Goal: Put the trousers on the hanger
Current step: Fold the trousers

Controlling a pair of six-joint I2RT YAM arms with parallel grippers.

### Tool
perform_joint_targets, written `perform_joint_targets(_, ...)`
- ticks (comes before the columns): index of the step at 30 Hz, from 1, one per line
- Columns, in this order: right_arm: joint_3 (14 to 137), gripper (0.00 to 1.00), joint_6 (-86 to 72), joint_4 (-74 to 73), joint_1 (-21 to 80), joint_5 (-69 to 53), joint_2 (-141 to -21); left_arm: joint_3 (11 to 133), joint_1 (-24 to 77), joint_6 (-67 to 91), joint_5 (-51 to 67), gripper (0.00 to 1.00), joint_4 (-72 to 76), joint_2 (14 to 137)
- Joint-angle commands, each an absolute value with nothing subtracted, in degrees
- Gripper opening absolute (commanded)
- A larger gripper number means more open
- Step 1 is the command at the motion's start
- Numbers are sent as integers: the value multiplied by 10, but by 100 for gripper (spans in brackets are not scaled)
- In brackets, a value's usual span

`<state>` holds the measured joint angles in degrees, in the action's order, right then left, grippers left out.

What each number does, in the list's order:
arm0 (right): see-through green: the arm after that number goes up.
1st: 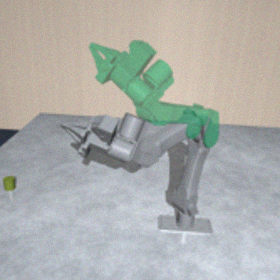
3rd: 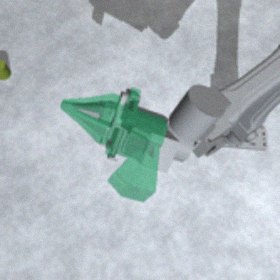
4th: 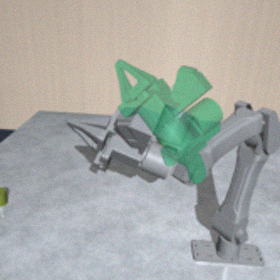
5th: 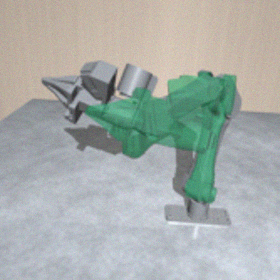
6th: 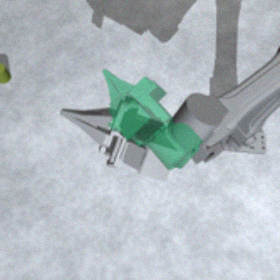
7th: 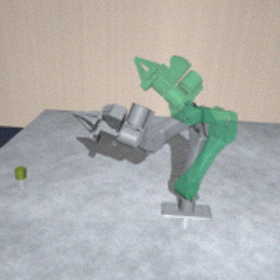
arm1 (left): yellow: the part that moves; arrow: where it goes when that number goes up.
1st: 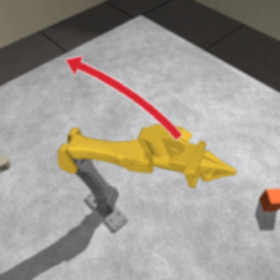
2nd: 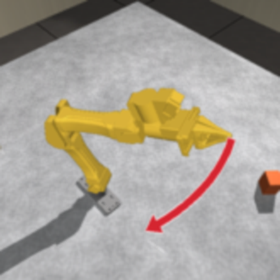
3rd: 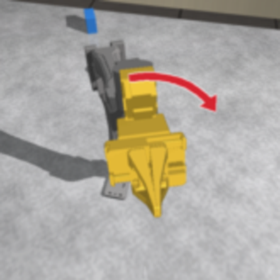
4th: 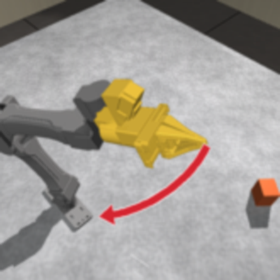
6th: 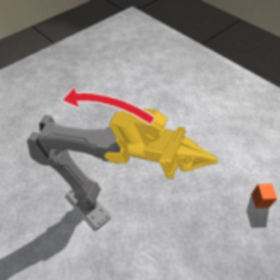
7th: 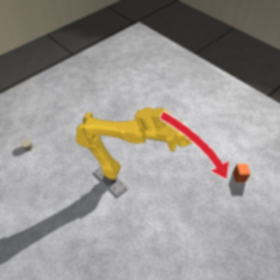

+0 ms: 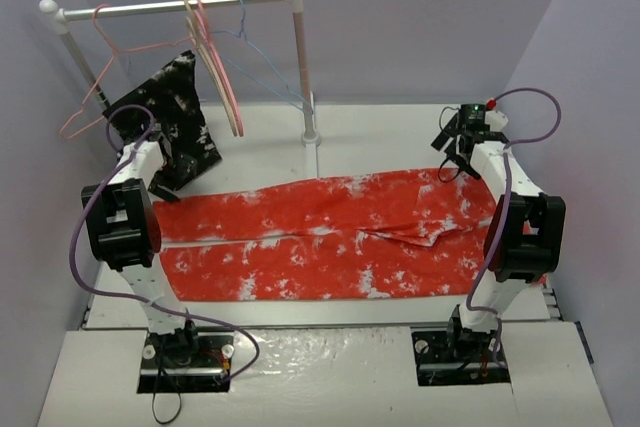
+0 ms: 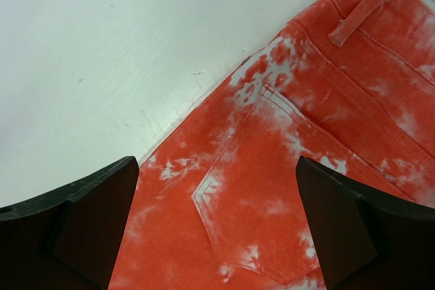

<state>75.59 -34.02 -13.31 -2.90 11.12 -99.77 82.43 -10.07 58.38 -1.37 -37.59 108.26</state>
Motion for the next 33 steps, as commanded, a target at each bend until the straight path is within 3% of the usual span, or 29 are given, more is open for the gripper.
perform_joint_targets(1, 784, 98, -339, -142, -25, 144, -1038, 893, -80, 629, -37, 74, -456, 1132)
perform_joint_targets(11, 829, 98, -336, -139, -24, 152, -1096, 961, -63, 647, -59, 73, -574, 1222)
perform_joint_targets(18, 858, 99, -325, -141, -25, 164, -1122, 921, -60, 664, -58, 64, -594, 1205)
perform_joint_targets(29, 902, 99, -327, -144, -25, 152, -1167, 928, -60, 652, -82, 10, -626, 1224)
perform_joint_targets(33, 915, 99, -331, -149, -25, 155, -1186, 915, -61, 642, -86, 0, -611, 1220)
